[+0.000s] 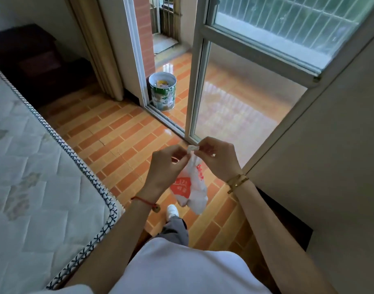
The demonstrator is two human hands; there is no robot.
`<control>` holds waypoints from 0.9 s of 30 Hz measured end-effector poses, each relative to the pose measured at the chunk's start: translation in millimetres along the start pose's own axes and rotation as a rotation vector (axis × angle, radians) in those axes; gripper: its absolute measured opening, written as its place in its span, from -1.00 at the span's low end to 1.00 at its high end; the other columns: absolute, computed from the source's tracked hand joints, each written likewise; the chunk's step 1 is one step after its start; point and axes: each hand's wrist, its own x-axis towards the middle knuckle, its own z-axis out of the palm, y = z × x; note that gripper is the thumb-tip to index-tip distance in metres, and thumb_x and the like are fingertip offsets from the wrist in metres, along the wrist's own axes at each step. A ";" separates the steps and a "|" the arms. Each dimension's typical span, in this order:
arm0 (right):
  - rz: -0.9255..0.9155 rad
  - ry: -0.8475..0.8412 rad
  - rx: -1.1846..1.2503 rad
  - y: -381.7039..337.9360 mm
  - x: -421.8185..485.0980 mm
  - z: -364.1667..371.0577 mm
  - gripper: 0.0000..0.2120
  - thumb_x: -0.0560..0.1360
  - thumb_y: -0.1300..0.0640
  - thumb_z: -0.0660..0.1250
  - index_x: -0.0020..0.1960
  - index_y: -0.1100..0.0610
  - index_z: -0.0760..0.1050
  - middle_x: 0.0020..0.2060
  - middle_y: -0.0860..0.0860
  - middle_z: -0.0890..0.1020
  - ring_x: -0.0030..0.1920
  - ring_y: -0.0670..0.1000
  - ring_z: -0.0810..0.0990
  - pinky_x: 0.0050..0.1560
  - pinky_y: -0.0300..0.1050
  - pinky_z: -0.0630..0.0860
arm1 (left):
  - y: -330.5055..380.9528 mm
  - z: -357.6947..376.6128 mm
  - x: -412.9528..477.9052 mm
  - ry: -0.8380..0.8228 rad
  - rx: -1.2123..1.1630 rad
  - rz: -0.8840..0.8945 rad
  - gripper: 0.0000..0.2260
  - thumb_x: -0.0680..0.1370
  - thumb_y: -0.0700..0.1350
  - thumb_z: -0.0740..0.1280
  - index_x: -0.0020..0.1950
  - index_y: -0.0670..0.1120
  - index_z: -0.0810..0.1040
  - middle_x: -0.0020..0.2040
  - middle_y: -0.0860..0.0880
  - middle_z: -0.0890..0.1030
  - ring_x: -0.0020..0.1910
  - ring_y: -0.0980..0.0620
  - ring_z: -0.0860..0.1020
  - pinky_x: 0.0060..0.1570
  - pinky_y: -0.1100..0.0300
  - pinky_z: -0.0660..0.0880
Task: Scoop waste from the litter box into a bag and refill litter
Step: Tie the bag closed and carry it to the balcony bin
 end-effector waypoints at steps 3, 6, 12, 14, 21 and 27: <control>-0.005 -0.039 0.027 7.4 63.1 11.9 -0.92 0.40 0.20 0.48 -0.17 0.11 0.58 -0.36 -0.06 0.58 -0.36 -0.18 0.52 -0.23 -0.36 0.47 | -14.8 -11.2 54.0 0.012 -0.008 -0.026 -0.88 0.52 -0.05 0.44 -0.14 -0.08 0.66 -0.25 0.07 0.67 -0.24 0.17 0.63 -0.18 0.22 0.55; -0.031 -0.073 0.062 13.6 122.5 26.3 -0.94 0.43 0.18 0.46 -0.14 0.13 0.58 -0.31 -0.01 0.63 -0.30 -0.05 0.59 -0.19 -0.15 0.58 | -27.9 -25.8 103.6 0.019 -0.022 -0.048 -0.92 0.52 -0.07 0.44 -0.13 -0.06 0.66 -0.24 0.09 0.67 -0.22 0.19 0.62 -0.17 0.29 0.53; -0.115 -0.062 0.095 18.5 215.6 56.5 -0.91 0.45 0.20 0.43 -0.06 0.19 0.57 -0.22 -0.04 0.61 -0.24 -0.07 0.60 -0.20 -0.33 0.56 | -55.6 -51.4 193.1 0.038 -0.006 -0.072 -0.94 0.53 -0.07 0.43 -0.09 -0.04 0.65 -0.19 0.08 0.67 -0.18 0.24 0.61 -0.16 0.47 0.46; -0.118 -0.067 0.092 20.7 246.1 67.1 -0.90 0.46 0.19 0.42 -0.05 0.17 0.56 -0.20 -0.01 0.61 -0.23 -0.06 0.60 -0.21 -0.32 0.55 | -65.3 -59.5 221.2 0.053 0.011 -0.078 -0.93 0.53 -0.06 0.43 -0.07 -0.05 0.65 -0.19 0.08 0.66 -0.18 0.24 0.61 -0.17 0.48 0.45; -0.093 -0.118 0.086 41.3 358.0 114.4 -0.92 0.46 0.16 0.39 -0.10 0.17 0.54 -0.28 0.04 0.60 -0.27 0.03 0.59 -0.21 0.02 0.56 | -110.3 -76.6 322.6 0.125 0.051 -0.126 -0.90 0.53 -0.06 0.42 -0.08 -0.08 0.66 -0.20 0.08 0.67 -0.18 0.21 0.61 -0.17 0.35 0.53; -0.120 -0.188 0.096 54.1 476.3 142.1 -0.92 0.42 0.21 0.41 -0.17 0.19 0.53 -0.36 0.02 0.58 -0.32 0.04 0.57 -0.25 -0.05 0.53 | -153.4 -94.8 423.7 0.178 0.071 -0.147 -0.91 0.52 -0.05 0.41 -0.09 -0.04 0.66 -0.21 0.11 0.67 -0.18 0.22 0.61 -0.17 0.35 0.51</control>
